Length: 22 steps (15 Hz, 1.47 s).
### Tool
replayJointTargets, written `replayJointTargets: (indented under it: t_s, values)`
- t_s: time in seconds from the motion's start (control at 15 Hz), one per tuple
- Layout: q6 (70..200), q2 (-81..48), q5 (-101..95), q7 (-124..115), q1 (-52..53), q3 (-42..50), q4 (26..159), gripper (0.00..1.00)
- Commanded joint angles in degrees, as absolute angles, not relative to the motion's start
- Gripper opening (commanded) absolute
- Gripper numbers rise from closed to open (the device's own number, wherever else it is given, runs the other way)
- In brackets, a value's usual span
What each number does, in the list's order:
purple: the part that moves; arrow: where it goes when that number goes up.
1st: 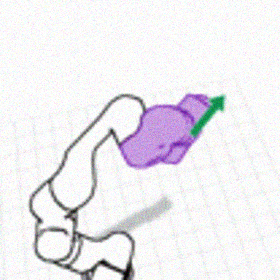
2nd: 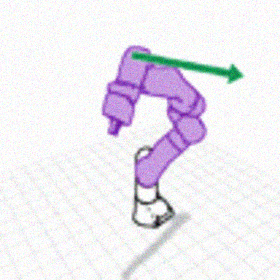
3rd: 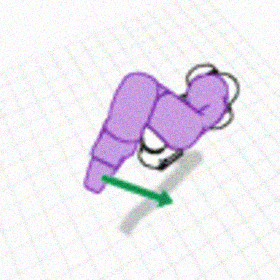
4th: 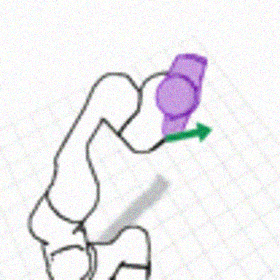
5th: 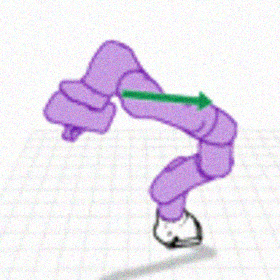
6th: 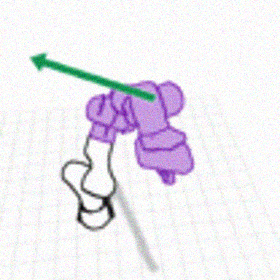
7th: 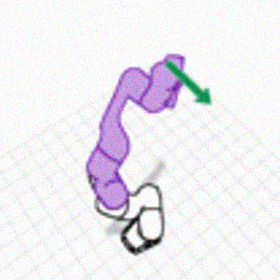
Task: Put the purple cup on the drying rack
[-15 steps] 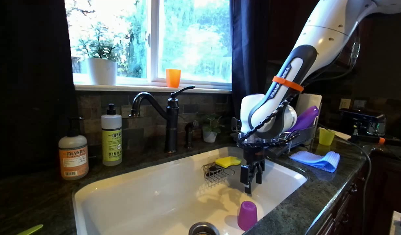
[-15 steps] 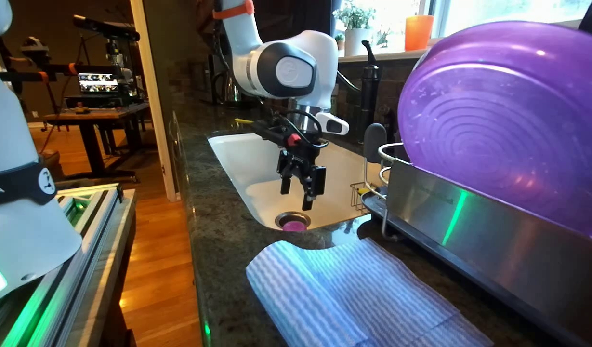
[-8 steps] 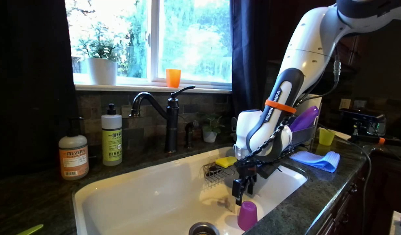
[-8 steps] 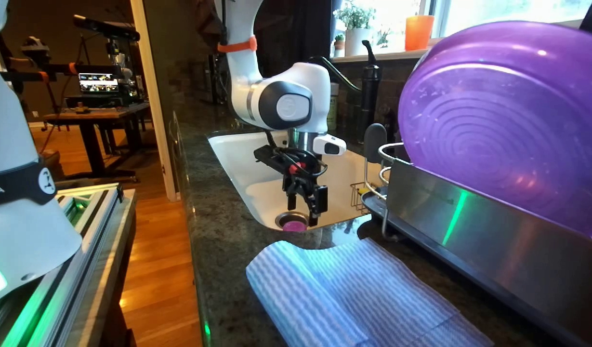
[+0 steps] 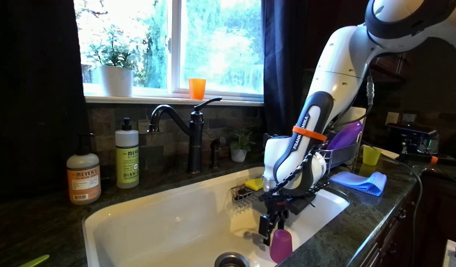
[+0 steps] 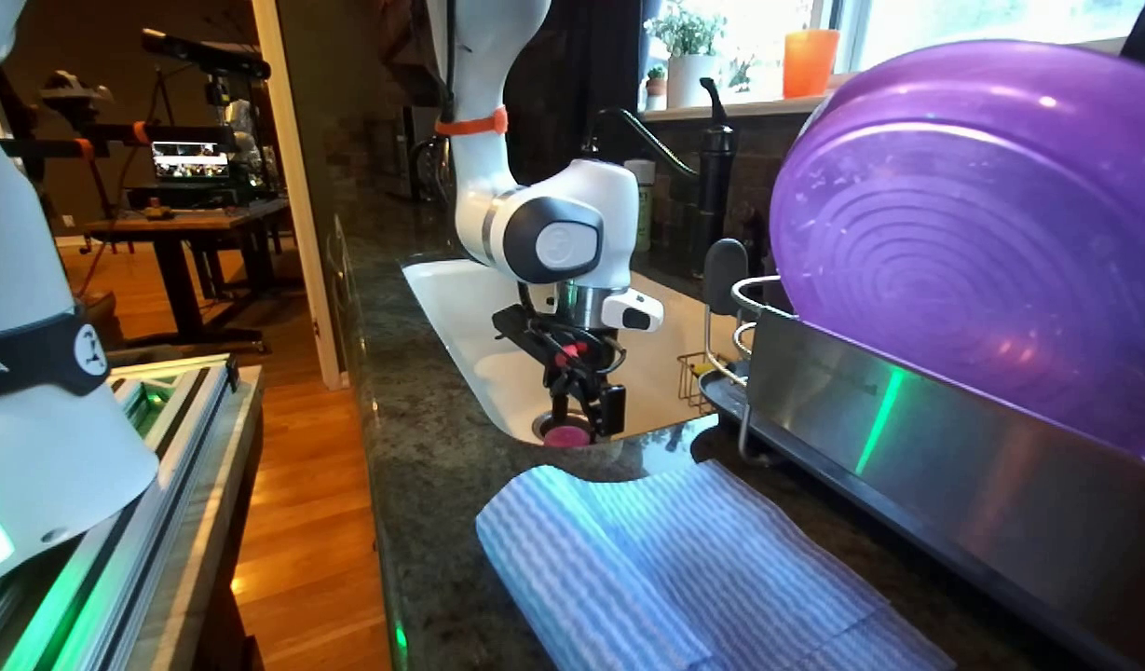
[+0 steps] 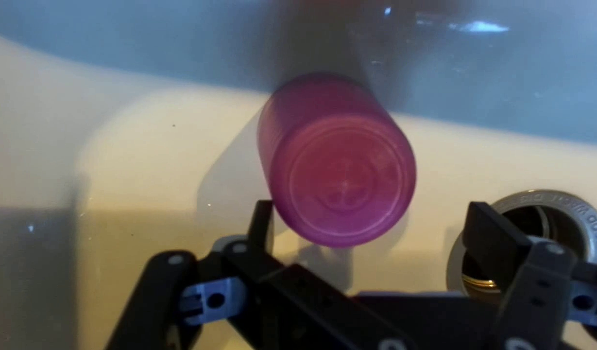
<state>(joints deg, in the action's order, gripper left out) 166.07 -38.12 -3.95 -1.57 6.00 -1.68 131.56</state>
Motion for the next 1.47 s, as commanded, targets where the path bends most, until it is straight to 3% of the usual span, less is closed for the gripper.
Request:
replayJointTargets:
  t_s: [0.0,0.47,0.6,0.67,1.0,1.4]
  values:
    - [163.7,-39.2,-2.2,-2.9,6.3,-1.6,130.3,1.00]
    - [158.5,-38.4,-1.0,-4.9,6.3,-1.4,130.4,1.00]
    - [159.7,-38.8,-1.2,-5.2,6.7,-0.9,130.2,0.92]
    - [160.0,-38.8,-1.3,-5.3,6.7,-0.9,130.1,0.93]
    - [159.3,-38.8,-1.8,-6.3,7.8,0.4,129.9,0.47]
    - [159.4,-27.2,-4.4,-7.0,10.8,2.8,137.3,0.45]
